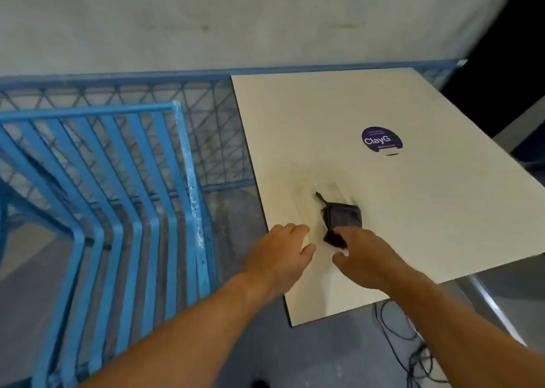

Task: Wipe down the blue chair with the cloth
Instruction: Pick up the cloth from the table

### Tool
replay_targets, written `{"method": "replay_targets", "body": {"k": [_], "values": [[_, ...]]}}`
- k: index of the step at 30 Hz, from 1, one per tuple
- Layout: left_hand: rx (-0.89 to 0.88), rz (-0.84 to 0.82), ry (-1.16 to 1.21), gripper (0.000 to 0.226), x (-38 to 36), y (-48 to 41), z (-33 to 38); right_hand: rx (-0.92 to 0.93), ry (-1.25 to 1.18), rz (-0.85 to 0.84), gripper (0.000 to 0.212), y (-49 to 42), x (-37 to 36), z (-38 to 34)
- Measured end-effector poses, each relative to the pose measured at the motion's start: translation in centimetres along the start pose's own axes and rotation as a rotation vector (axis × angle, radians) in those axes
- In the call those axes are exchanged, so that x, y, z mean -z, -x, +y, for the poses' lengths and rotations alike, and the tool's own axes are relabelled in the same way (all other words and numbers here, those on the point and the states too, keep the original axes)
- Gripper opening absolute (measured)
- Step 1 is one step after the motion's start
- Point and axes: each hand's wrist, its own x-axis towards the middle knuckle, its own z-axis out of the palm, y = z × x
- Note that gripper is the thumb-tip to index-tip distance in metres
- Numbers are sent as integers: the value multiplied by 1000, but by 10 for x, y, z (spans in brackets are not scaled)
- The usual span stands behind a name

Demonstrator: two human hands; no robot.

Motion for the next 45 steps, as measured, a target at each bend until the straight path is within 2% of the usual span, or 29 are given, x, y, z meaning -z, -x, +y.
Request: {"method": "replay_targets", "body": {"k": [4,10,15,18,23,27,32,39,42,45], "values": [[54,-66,45,44,-25,-17,3,-6,50,-2,23,-15,-18,17],[-25,-29,22,39,-40,-29,-2,53,107,94,31,-28,-21,26],[-41,-20,62,43,-48,-39,1,149,-105,124,16,-25,-23,26],[-26,-39,63,44,-55,-45,1,192,-79,117,34,-18,-26,29],[-72,-59,54,51,-57,-50,1,150,-49,132,33,-22,-27,30],[-5,-41,178,39,-59,-49,3,71,52,91,29,-29,-19,31],[154,-16,486,30,-53,-49,7,13,-109,307,31,-31,0,31],[126,162,565,38,-16,-47,7,69,-240,615,33,-24,56,9],[125,268,645,48,7,-48,2,199,-279,727,31,-18,73,-18],[121,294,774,69,34,-41,-8,298,-367,731,30,-13,74,-49]]}}
